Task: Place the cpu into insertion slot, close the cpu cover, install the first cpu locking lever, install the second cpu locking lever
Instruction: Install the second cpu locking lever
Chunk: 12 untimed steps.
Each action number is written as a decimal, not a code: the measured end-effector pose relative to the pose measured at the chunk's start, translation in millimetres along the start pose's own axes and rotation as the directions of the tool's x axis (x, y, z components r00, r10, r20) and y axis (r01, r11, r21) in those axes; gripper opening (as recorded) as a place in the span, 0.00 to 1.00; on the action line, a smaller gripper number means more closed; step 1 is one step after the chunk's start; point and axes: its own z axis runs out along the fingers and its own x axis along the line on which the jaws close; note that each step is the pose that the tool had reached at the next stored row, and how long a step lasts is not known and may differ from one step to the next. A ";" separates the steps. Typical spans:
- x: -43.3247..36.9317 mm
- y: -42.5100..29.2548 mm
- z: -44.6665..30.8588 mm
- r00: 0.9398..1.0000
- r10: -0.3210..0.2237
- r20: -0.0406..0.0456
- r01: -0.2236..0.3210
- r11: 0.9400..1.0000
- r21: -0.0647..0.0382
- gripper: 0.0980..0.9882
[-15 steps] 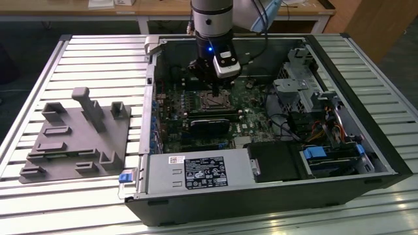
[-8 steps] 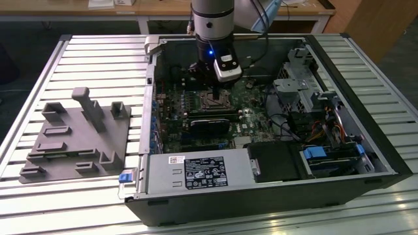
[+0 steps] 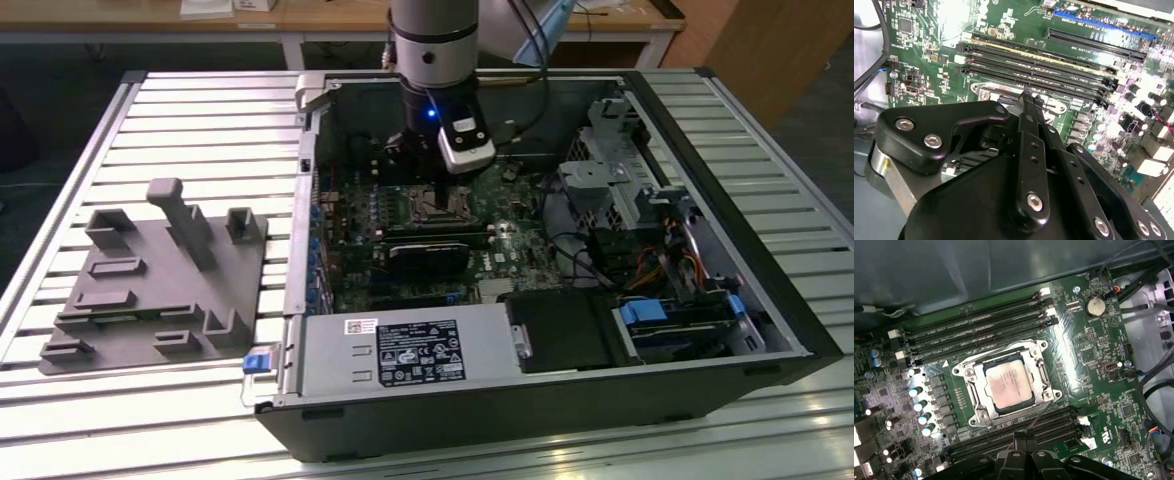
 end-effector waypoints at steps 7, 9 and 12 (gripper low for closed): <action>0.8 -2.4 4.4 0.998 -0.066 0.001 0.066 0.998 -0.007 0.01; 2.9 -3.6 6.3 0.997 -0.075 0.001 0.075 0.997 -0.008 0.01; 7.1 -5.3 9.0 0.997 -0.083 0.001 0.083 0.997 -0.009 0.01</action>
